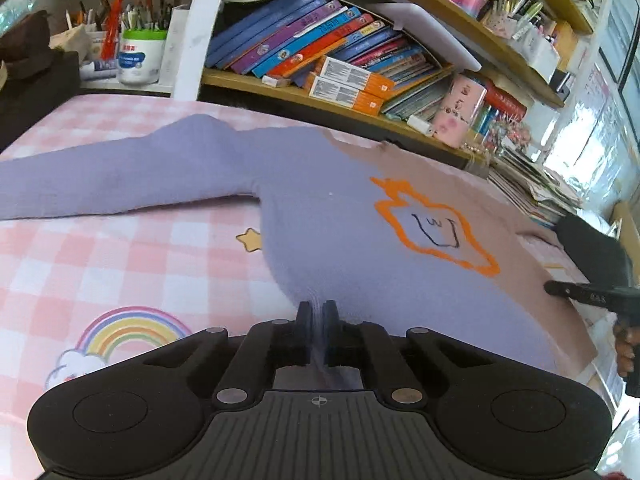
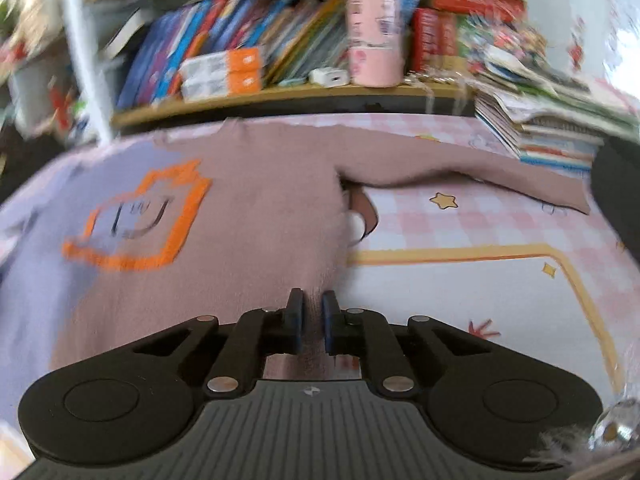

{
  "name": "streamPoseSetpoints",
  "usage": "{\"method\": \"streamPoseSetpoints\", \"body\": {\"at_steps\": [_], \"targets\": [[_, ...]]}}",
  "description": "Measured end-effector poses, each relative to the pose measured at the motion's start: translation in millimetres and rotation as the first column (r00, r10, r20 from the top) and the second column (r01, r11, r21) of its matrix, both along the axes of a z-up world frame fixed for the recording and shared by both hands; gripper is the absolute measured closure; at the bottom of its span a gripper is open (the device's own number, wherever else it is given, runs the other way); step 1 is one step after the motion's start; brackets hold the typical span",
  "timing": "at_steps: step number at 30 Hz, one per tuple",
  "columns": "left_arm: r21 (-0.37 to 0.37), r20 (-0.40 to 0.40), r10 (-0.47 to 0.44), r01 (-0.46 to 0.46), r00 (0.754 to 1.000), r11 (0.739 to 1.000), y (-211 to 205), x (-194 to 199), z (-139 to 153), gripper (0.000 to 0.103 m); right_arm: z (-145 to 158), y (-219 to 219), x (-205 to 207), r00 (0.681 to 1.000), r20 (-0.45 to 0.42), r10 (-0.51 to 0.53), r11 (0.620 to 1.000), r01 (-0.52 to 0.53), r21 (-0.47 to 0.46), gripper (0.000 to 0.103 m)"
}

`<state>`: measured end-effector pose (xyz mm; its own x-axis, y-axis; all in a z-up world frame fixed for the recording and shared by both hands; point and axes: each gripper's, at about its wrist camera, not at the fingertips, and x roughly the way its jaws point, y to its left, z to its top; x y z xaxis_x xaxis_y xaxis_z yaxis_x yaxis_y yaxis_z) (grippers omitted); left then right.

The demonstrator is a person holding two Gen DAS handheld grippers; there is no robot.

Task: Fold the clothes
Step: 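Lay the sweater flat, pulling the hem with both grippers to straighten it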

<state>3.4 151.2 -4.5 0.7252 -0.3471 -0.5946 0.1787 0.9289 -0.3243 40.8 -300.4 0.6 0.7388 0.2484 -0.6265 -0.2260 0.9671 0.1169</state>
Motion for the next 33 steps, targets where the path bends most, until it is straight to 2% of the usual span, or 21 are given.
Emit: {"method": "streamPoseSetpoints", "body": {"at_steps": [6, 9, 11, 13, 16, 18, 21, 22, 23, 26, 27, 28, 29, 33], "targets": [[-0.007, 0.0, 0.016, -0.016, 1.0, 1.0, 1, -4, -1, 0.098, -2, -7, -8, 0.999, -0.004, -0.034, 0.997, 0.034, 0.074, 0.094], [0.029, -0.004, 0.036, -0.035, 0.999, 0.999, -1, -8, 2, 0.092, 3, -10, -14, 0.999, -0.001, -0.051, 0.996, 0.051, 0.077, 0.084], [0.042, -0.002, 0.026, -0.026, 1.0, 0.999, -3, -16, 4, 0.088, 8, -15, -23, 0.998, 0.009, -0.059, 0.995, 0.058, 0.083, 0.081], [0.032, -0.002, 0.017, -0.017, 1.0, 0.999, -5, -28, 3, 0.075, 12, -21, -34, 0.998, 0.018, -0.057, 0.995, 0.055, 0.087, 0.08], [-0.002, 0.0, 0.03, -0.03, 1.0, 1.0, -9, -44, 3, 0.067, 12, -24, -54, 0.999, 0.017, -0.048, 0.996, 0.047, 0.074, 0.08], [-0.028, 0.003, 0.052, -0.051, 0.999, 0.998, -11, -54, 2, 0.067, 9, -24, -64, 0.999, 0.007, -0.036, 0.997, 0.036, 0.075, 0.08], [-0.066, 0.009, 0.089, -0.088, 0.996, 0.994, -14, -67, 0, 0.067, 5, -24, -78, 1.0, -0.005, -0.023, 0.997, 0.023, 0.079, 0.074], [-0.063, 0.013, 0.098, -0.097, 0.995, 0.993, -15, -70, 0, 0.067, 3, -23, -81, 1.0, -0.007, -0.022, 0.996, 0.023, 0.083, 0.069], [-0.05, 0.02, 0.105, -0.104, 0.994, 0.993, -18, -73, 0, 0.067, 1, -22, -83, 1.0, -0.008, -0.022, 0.996, 0.022, 0.087, 0.065], [0.031, 0.057, 0.115, -0.117, 0.992, 0.993, -32, -77, 0, 0.07, -2, -16, -91, 1.0, 0.015, -0.023, 0.997, 0.022, 0.075, 0.063], [0.052, 0.066, 0.114, -0.117, 0.991, 0.992, -35, -78, 0, 0.079, -3, -14, -93, 1.0, 0.02, -0.018, 0.998, 0.017, 0.068, 0.065], [0.052, 0.069, 0.105, -0.109, 0.992, 0.993, -34, -77, -1, 0.094, -3, -11, -95, 1.0, 0.026, -0.013, 0.998, 0.011, 0.061, 0.076], [0.052, 0.072, 0.097, -0.101, 0.993, 0.994, -33, -77, -2, 0.096, -4, -9, -96, 0.999, 0.031, -0.008, 0.999, 0.006, 0.053, 0.086], [-0.01, 0.056, 0.095, -0.095, 0.994, 0.995, -16, -72, -5, 0.097, -4, -2, -99, 0.999, 0.042, 0.013, 0.999, -0.014, 0.041, 0.093]]}}
